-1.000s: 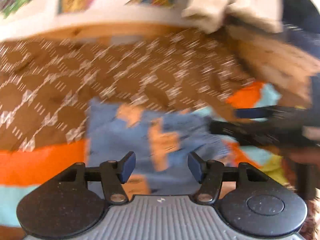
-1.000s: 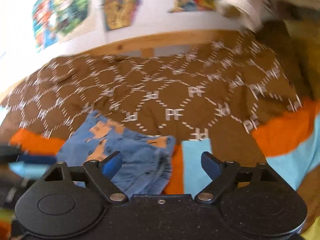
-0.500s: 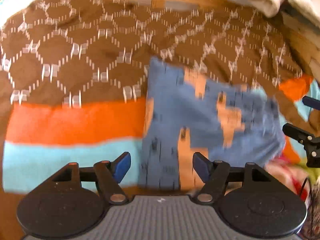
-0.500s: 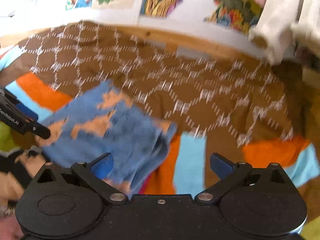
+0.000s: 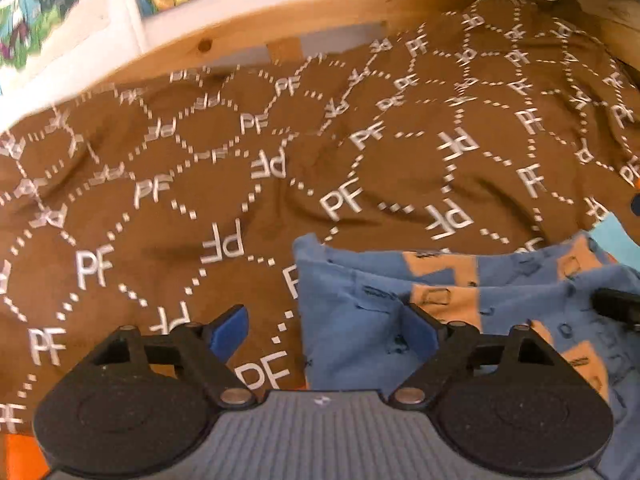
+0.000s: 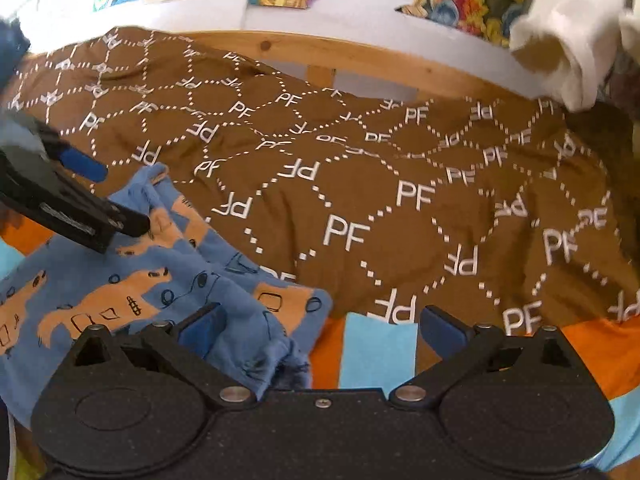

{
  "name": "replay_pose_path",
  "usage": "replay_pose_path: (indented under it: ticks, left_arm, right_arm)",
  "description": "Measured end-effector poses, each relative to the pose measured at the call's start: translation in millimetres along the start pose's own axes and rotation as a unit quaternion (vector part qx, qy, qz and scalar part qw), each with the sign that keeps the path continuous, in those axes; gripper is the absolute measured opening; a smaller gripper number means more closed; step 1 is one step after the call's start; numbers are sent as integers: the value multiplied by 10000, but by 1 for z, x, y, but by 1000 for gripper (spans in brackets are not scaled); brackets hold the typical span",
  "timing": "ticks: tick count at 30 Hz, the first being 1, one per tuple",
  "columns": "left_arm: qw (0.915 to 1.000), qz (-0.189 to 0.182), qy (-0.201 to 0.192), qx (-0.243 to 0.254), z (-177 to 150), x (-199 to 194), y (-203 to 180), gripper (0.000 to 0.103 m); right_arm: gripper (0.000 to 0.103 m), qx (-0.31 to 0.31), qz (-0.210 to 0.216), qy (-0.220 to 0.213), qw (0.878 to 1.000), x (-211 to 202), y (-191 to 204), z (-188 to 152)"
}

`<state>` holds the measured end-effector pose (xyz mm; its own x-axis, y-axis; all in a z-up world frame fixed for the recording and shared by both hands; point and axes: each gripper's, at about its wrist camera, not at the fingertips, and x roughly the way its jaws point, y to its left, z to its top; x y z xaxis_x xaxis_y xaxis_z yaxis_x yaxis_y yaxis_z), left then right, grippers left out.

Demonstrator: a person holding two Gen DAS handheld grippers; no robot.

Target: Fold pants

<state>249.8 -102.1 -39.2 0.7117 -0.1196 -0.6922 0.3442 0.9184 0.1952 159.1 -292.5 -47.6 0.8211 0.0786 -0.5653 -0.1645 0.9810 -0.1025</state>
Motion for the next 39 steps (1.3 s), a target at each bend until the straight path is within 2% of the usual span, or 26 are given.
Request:
replay_pose_path:
  ticks: [3, 6, 12, 15, 18, 22, 28, 35, 39]
  left_arm:
    - [9991, -170, 82, -389, 0, 4, 13, 95]
    - [9978, -219, 179, -594, 0, 1, 20, 95]
    - [9979, -188, 269, -567, 4, -15, 25, 95]
    - [9977, -292, 250, -554, 0, -29, 24, 101]
    - [9975, -396, 247, -531, -8, -43, 22, 103]
    - [9960, -515, 440, -576, -26, -57, 21, 103]
    - [9913, -657, 931, -654, -66, -72, 25, 103]
    - [9830, -796, 966, -1346, -100, -89, 43, 103]
    - [9839, -689, 875, -1400, -105, -92, 44, 103]
  right_arm:
    - [102, 370, 278, 76, 9989, 4, -13, -1]
    - [102, 693, 374, 90, 9969, -1, -18, 0]
    - [102, 698, 223, -108, 9973, -32, -11, 3]
    - [102, 729, 234, -166, 9969, -47, -3, 2]
    - [102, 698, 282, -156, 9970, -56, 10, 0]
    - [102, 870, 347, 40, 9956, -56, 24, -10]
    - [102, 1034, 211, 566, 9928, -54, 39, -26]
    - [102, 1490, 74, 873, 9849, -54, 49, -34]
    - [102, 1443, -97, 910, 9853, -55, 56, -35]
